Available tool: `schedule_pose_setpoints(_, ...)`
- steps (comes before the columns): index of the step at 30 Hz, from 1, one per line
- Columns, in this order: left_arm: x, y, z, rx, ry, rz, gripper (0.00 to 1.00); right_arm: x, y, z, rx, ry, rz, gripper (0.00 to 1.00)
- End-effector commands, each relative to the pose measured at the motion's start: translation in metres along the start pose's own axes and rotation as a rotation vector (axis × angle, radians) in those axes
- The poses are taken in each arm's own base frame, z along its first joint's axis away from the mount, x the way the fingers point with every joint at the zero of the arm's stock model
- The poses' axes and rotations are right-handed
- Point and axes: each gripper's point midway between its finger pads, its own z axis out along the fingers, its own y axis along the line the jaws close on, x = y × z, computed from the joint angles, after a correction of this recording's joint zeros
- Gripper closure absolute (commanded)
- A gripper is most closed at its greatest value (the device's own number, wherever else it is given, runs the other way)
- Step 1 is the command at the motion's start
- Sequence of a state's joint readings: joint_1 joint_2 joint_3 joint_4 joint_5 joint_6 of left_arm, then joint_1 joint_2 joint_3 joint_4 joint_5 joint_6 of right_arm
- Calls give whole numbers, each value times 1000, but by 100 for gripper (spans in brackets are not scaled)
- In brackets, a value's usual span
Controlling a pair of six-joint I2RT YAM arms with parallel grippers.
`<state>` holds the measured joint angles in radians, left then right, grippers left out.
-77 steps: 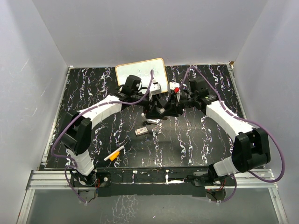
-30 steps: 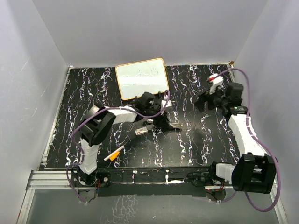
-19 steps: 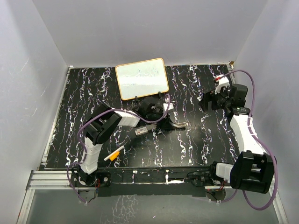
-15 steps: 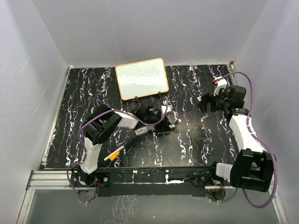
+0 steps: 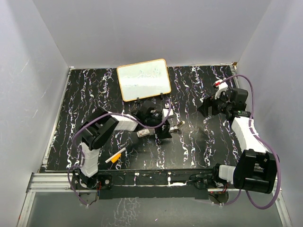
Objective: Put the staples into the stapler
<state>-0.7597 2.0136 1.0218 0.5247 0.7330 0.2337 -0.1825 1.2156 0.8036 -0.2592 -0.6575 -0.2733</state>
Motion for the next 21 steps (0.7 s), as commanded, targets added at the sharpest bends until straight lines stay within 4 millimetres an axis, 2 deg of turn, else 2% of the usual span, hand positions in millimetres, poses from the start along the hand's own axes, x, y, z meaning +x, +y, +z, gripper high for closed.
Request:
schedule_pose_setpoints(1, -39, -14, -36, 1, 53, 88, 18, -27, 11, 3, -82, -93, -72, 17)
schedule_pose_setpoints(2, -42, -16, -45, -4, 81, 106, 18, -31, 13, 5, -95, -97, -76, 18)
schedule_pose_setpoints(5, -26, -21, -77, -52, 254, 78, 19, -40, 18, 12, -123, -95, -88, 19)
schedule_pose_setpoints(9, 9, -20, -124, -196, 445, 45, 20, -43, 28, 23, -163, -98, -72, 20)
schedule_pose_setpoints(12, 32, -16, -150, -296, 521, 27, 20, -39, 34, 27, -181, -91, -83, 20)
schedule_pose_setpoints(15, 55, -8, -168, -362, 568, 7, 20, -38, 36, 25, -175, -89, -90, 21)
schedule_pose_setpoints(21, 79, 5, -178, -372, 599, -27, 20, -34, 47, 20, -203, -97, -110, 21)
